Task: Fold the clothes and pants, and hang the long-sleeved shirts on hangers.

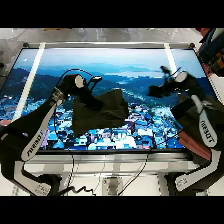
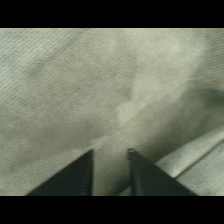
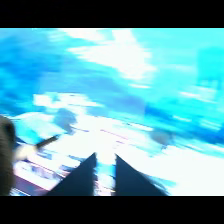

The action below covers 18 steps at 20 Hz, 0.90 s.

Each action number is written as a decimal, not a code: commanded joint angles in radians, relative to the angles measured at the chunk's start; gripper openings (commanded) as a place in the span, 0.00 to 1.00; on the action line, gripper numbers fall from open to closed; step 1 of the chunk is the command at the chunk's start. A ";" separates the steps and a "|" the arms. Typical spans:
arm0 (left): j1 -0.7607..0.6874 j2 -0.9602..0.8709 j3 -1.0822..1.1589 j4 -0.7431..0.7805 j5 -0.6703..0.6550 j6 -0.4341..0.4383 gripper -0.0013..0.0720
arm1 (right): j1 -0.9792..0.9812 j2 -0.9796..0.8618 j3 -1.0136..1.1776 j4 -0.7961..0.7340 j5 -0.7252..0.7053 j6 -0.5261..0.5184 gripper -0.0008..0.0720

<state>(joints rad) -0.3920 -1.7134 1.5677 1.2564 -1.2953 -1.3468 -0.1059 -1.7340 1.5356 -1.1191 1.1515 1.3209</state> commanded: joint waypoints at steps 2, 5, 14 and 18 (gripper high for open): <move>-0.035 0.024 -0.001 -0.002 0.018 0.000 0.14 | -0.171 0.001 0.019 0.114 0.217 -0.212 0.05; -0.098 0.025 -0.003 -0.026 0.150 -0.030 0.05 | -0.227 0.001 -0.156 0.524 0.301 -0.417 0.05; -0.165 0.069 -0.003 0.285 0.298 -0.229 0.05 | 0.051 0.000 -0.439 0.777 -0.073 -0.159 0.95; -0.125 0.084 -0.003 0.367 0.207 -0.229 0.05 | 0.208 -0.012 -0.378 0.874 -0.132 -0.158 0.95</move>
<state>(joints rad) -0.5369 -1.6409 1.5646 1.5536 -1.0416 -1.5620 -0.0017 -1.7374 1.1313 -0.3153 1.0939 1.1343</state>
